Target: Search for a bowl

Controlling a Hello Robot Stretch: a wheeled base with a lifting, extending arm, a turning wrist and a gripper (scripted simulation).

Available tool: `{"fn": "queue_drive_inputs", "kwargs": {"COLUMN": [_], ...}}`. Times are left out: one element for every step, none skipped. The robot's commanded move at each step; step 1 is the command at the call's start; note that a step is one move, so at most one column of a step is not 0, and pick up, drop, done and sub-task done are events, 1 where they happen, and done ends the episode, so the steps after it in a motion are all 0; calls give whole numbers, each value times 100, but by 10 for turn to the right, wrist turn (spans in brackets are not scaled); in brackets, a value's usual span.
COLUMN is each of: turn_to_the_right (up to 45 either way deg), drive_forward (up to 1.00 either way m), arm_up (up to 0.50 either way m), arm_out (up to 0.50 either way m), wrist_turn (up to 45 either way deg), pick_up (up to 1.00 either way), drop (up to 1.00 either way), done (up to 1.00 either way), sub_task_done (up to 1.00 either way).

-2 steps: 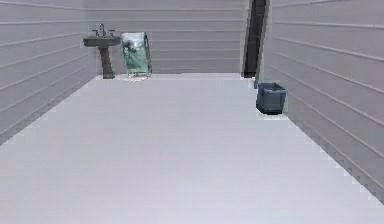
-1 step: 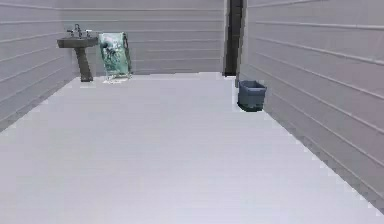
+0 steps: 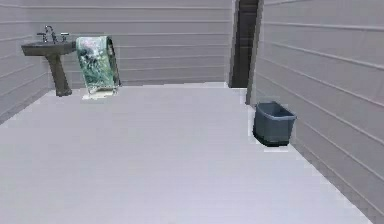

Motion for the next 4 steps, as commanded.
{"fn": "queue_drive_inputs", "kwargs": {"turn_to_the_right": [30,0,0,30], "drive_forward": [0,100,100,0], "arm_up": [0,0,0,0], "arm_out": [0,0,0,0], "wrist_turn": [0,0,0,0], "pick_up": [0,0,0,0], "drop": [0,0,0,0], "done": [0,0,0,0], "sub_task_done": [0,0,0,0]}}
